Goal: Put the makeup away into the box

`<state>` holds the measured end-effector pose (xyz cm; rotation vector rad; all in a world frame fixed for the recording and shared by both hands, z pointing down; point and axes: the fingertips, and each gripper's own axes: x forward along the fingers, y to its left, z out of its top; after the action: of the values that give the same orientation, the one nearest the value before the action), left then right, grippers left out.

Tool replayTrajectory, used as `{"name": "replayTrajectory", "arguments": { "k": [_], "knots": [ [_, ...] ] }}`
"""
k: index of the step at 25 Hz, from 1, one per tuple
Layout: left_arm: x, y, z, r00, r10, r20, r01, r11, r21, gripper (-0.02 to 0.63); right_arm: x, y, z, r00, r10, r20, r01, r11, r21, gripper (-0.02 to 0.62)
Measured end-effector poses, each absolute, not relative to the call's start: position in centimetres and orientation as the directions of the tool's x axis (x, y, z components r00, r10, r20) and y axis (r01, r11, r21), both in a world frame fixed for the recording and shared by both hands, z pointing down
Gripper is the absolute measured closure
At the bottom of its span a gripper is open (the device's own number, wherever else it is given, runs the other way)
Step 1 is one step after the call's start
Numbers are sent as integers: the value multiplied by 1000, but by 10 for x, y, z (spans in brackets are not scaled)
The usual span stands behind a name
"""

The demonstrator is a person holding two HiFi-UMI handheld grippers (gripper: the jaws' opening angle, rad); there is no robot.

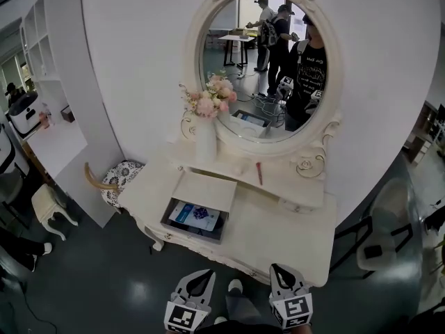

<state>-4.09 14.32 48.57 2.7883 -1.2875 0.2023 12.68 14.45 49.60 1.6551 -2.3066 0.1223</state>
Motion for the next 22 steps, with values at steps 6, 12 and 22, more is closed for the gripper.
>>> {"name": "replayTrajectory", "arguments": {
  "k": [6, 12, 22],
  "knots": [
    [-52, 100, 485, 593, -795, 125, -803, -594, 34, 591, 123, 89, 483, -323, -909, 262, -920, 367, 139, 586],
    [-40, 54, 479, 583, -801, 133, -809, -588, 3, 591, 131, 41, 491, -340, -894, 292, -917, 384, 110, 586],
    [-28, -11, 474, 543, -825, 158, -837, -547, 17, 591, 147, -32, 499, -372, -870, 325, -907, 415, 74, 586]
  ]
}}
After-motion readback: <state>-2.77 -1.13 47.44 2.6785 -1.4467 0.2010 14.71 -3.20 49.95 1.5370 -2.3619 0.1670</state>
